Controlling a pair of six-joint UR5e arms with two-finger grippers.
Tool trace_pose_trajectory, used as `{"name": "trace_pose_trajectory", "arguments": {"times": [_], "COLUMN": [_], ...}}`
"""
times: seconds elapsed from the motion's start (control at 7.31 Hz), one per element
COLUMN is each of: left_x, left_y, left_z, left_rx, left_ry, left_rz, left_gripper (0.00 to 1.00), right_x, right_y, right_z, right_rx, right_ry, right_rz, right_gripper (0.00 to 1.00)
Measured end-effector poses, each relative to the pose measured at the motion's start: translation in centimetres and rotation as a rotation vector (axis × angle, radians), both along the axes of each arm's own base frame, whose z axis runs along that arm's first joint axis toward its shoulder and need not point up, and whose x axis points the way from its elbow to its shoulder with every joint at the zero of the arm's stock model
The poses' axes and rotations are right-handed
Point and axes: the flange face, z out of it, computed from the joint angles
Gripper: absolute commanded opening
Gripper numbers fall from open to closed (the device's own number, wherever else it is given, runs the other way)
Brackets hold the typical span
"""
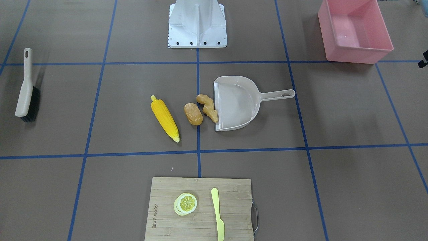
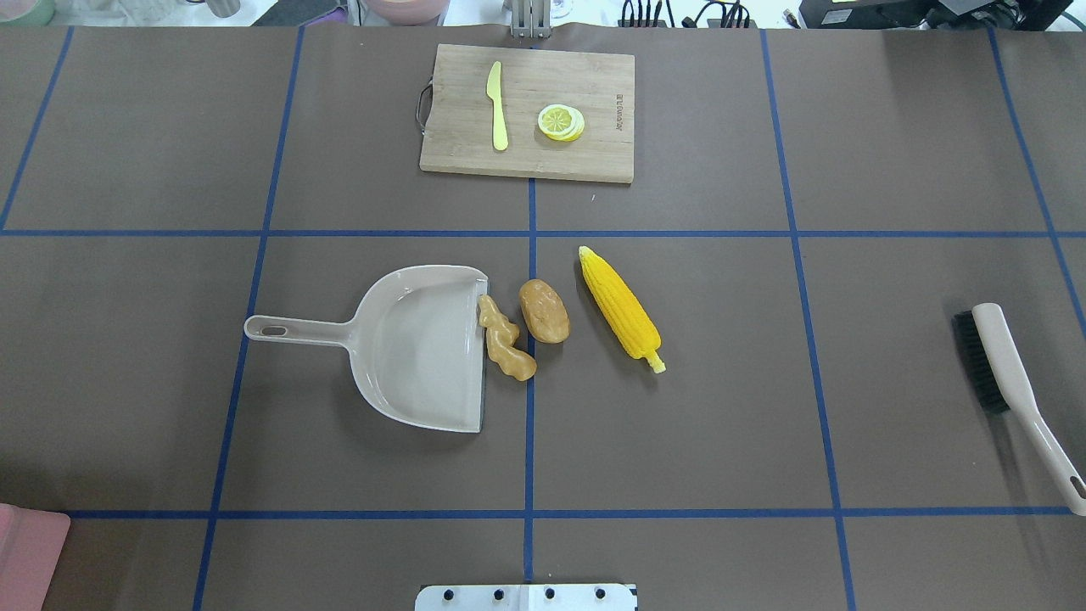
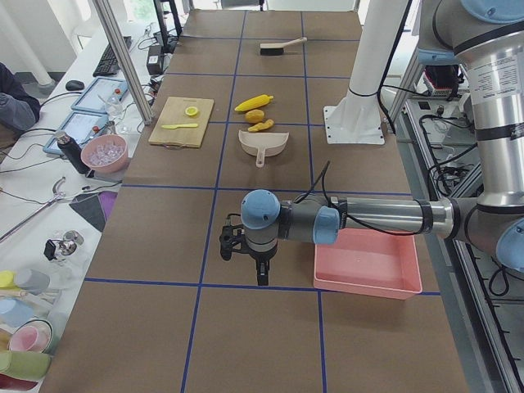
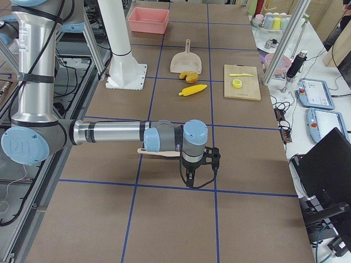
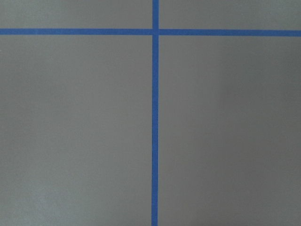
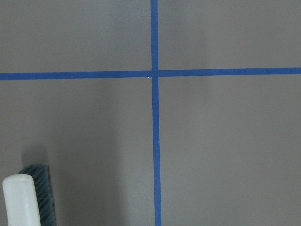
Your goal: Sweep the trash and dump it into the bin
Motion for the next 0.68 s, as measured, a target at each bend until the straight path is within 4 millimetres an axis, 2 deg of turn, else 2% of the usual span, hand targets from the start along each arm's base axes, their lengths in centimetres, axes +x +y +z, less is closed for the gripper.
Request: {"name": "trace_pose_trajectory", "arguments": {"times": [0.68], "left_x": [0.03], "left_y": [-0.52], "left_z": [0.63], "left_rx": [-0.005], "left_ry": [-0.001], "left_rz": [0.000], "left_gripper": [0.98], "right_x": [-0.33], "right_y": [-0.39], "right_z": [-0.69], "right_rx": [-0.001], "right_ry": [-0.039], "right_rz": [0.002], "right_gripper": [1.00]}}
